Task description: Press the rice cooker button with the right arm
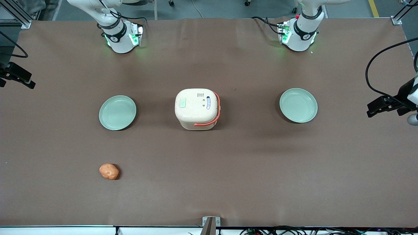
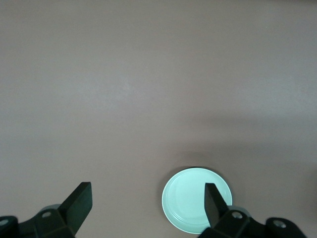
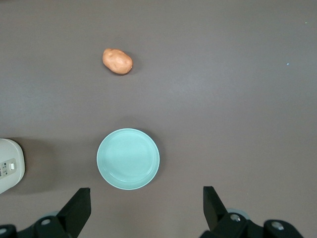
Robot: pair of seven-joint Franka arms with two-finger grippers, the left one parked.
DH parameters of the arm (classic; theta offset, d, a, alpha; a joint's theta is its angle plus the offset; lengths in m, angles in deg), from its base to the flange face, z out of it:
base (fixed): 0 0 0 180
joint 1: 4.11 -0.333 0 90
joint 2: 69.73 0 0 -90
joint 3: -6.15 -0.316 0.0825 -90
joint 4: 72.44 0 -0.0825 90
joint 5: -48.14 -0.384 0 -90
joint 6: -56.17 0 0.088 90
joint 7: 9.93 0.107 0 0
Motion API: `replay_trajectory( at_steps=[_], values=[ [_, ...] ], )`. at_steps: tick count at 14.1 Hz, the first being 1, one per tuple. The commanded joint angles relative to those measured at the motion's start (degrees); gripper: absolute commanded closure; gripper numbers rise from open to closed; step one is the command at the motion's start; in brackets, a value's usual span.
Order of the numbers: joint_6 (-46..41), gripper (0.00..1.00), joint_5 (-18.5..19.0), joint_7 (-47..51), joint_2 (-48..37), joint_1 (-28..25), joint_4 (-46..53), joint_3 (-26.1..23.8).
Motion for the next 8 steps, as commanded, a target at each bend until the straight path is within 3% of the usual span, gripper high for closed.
replay_trajectory(
  at_steps=[1,7,8],
  values=[
    [-0.03,0.00,0.36,-0.86,-1.55,1.21,-1.38,-0.75],
    [-0.56,0.00,-0.16,-0.15,-0.93,0.16,-1.30,-1.28],
    [-0.30,0.15,-0.25,-0.07,-0.76,-1.41,-1.30,-1.37]
  ],
)
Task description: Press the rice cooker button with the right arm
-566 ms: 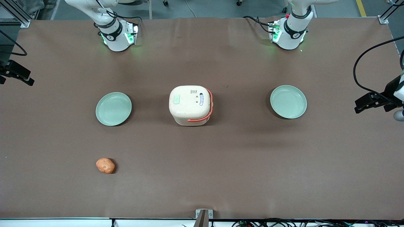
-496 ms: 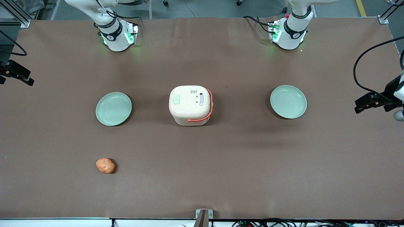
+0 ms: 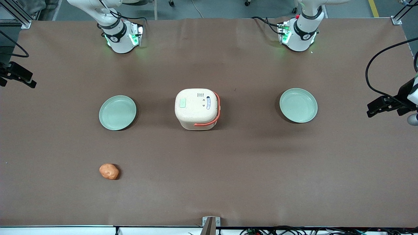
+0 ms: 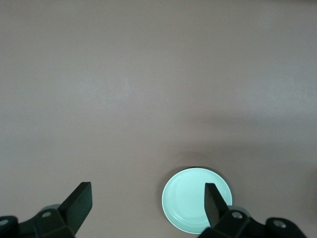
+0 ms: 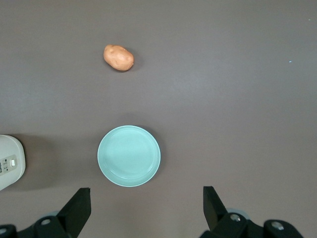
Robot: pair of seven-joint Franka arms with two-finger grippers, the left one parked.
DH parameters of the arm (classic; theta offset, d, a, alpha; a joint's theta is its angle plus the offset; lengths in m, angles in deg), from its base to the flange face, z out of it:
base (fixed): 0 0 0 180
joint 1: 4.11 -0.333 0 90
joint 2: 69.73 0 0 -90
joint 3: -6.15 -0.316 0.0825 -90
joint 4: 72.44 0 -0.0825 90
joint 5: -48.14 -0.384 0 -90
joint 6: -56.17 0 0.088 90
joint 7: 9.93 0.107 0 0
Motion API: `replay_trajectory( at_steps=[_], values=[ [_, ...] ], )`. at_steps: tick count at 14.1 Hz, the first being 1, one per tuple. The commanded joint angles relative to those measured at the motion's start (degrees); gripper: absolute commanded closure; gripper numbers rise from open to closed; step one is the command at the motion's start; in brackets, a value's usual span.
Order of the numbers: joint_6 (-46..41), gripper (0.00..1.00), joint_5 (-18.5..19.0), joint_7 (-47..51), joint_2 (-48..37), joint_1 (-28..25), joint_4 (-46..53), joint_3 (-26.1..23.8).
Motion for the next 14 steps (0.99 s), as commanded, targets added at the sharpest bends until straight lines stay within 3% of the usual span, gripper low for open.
replay_trajectory(
  at_steps=[1,2,5,7,9,14],
  values=[
    [0.26,0.40,-0.17,-0.11,-0.50,-3.36,-1.19,-0.68],
    [0.60,0.60,-0.17,0.06,0.37,-5.81,-1.28,-0.68],
    [0.87,0.85,-3.67,0.06,3.79,-12.06,-1.19,-0.68],
    [2.44,0.92,-8.07,0.06,6.08,-15.05,-1.19,-0.68],
    [5.60,0.97,-8.17,0.67,8.80,-20.05,-1.19,-0.59],
    [10.45,0.99,-8.26,14.96,14.52,-31.21,-1.19,-0.68]
  ],
)
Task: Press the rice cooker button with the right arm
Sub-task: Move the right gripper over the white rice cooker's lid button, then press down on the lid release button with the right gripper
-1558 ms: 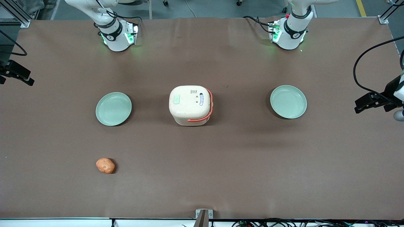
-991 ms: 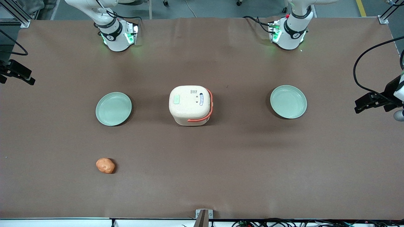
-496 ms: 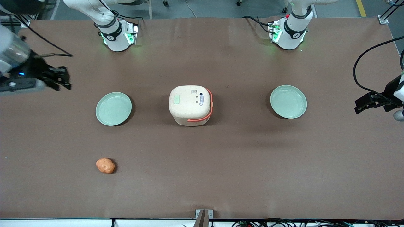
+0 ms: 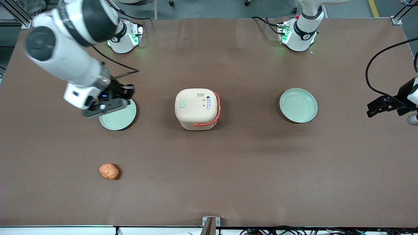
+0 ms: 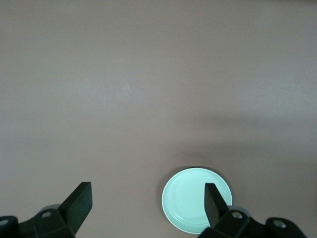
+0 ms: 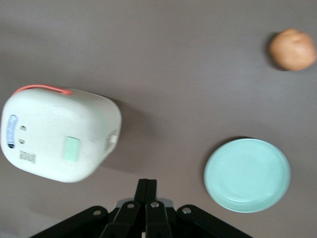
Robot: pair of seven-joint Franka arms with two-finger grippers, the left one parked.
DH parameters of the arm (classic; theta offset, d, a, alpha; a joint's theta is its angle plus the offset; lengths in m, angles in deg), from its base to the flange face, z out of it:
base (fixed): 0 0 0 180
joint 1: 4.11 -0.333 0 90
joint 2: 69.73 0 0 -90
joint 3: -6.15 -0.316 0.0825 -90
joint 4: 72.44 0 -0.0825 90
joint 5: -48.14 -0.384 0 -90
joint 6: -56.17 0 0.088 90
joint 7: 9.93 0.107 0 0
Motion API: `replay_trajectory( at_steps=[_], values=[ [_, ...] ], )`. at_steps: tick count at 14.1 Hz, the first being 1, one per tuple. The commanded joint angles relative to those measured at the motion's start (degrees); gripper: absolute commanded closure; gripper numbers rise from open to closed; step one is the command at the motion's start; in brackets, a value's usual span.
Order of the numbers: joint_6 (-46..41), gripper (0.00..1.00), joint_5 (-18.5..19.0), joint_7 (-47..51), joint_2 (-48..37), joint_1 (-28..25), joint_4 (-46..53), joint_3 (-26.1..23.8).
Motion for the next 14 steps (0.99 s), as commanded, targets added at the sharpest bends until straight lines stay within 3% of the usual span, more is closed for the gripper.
replay_trajectory(
  at_steps=[1,4,14],
  values=[
    [1.57,1.00,-0.48,9.19,1.90,-6.65,-0.18,0.74],
    [3.76,1.00,-0.31,14.31,5.15,-10.97,-0.27,0.74],
    [9.49,1.00,0.13,18.54,12.28,-15.20,-0.79,0.82]
  ],
)
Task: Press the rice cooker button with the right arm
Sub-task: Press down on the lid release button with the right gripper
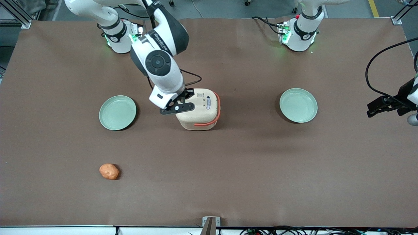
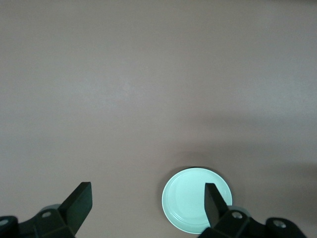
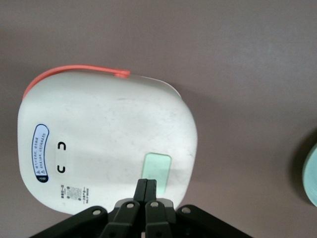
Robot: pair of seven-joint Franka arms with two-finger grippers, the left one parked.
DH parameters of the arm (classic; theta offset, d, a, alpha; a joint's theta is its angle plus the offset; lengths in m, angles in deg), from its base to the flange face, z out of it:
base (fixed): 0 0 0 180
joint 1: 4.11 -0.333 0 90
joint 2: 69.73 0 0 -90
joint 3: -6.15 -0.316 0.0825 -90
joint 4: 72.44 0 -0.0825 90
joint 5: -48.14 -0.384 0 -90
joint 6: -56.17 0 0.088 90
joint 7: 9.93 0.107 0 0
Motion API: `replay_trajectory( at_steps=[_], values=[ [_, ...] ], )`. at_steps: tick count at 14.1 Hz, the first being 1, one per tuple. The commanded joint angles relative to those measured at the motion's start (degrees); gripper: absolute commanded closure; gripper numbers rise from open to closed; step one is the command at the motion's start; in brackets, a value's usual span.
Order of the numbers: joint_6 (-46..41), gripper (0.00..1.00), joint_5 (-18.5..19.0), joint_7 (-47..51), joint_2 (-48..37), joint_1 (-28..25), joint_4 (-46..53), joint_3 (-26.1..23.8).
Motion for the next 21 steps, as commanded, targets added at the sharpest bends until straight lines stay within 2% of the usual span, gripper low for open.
replay_trajectory(
  at_steps=[1,21],
  values=[
    [0.43,1.00,0.17,0.90,0.13,-0.66,-0.67,0.73],
    [1.85,1.00,1.58,0.98,2.69,-1.63,-2.61,0.82]
  ],
)
